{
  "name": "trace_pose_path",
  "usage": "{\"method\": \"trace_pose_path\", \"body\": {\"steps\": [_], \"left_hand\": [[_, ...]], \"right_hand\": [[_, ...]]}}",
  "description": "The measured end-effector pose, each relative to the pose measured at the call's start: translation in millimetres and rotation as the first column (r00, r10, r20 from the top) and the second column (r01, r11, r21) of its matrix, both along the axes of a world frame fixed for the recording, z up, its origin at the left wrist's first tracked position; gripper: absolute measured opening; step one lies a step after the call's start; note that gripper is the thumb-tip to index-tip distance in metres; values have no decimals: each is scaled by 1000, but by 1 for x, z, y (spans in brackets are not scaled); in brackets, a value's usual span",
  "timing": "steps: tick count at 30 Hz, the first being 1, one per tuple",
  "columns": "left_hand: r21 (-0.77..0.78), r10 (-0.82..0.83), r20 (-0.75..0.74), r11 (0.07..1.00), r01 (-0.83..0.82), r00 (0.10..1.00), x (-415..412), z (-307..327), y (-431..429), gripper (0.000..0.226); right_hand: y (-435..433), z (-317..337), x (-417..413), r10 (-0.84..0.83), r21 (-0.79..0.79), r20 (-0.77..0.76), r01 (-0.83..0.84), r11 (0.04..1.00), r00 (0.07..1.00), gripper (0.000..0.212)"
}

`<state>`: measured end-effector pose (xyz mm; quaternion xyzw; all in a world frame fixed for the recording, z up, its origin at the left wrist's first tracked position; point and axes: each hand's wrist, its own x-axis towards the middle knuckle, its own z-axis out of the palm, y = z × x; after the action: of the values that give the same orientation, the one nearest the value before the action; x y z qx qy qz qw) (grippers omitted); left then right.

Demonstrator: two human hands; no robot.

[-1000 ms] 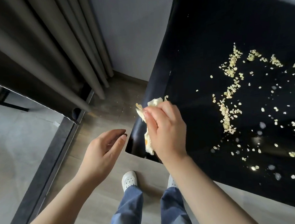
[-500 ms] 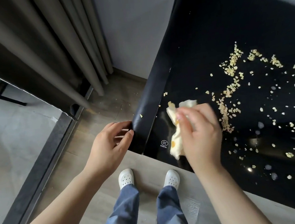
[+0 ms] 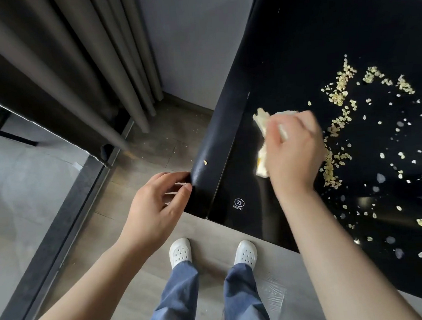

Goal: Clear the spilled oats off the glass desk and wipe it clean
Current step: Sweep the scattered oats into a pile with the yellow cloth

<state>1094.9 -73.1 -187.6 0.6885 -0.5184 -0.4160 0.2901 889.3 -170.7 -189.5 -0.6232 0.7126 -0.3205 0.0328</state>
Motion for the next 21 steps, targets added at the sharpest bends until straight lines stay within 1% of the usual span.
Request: {"method": "trace_pose_path", "body": {"steps": [2,3,4,5,7,10,13,16,18,21], "left_hand": [[1,0,0,1000,0,1000,0,0,-1,25],[2,-1,1,1000,1,1000,1,0,-1,22],[3,-1,2,1000,1,1000,1,-1,-1,19],[3,1,1,1000,-1,1000,1,-1,-1,19],[6,0,-3,1000,0,1000,1,-1,-1,25],[11,-9,-18,1000,9,1000,3,0,2,29],[23,-12,1,1000,12,1000,10,1,5,25],[35,31,34,999,-32,999,23,1,12,28],[37,58,51,998,-60,997,31,0,16,28],[41,58,88,997,-62,994,36,-1,19,15]], "right_hand": [[-8,5,-14,-132,29,81,130,991,988,15],[-8,8,-18,-146,32,112,143,989,983,16],[-4,12,-19,-120,22,127,118,993,985,16],[3,16,-15,-63,4,133,63,998,989,15],[22,22,0,105,-27,157,-102,994,982,12],[50,20,32,333,-13,172,-336,942,927,10],[55,14,54,423,-8,173,-429,903,889,11],[50,6,67,446,3,114,-450,893,888,10],[49,0,73,428,0,57,-429,903,902,6],[40,-6,67,334,-39,21,-333,942,942,6]]}}
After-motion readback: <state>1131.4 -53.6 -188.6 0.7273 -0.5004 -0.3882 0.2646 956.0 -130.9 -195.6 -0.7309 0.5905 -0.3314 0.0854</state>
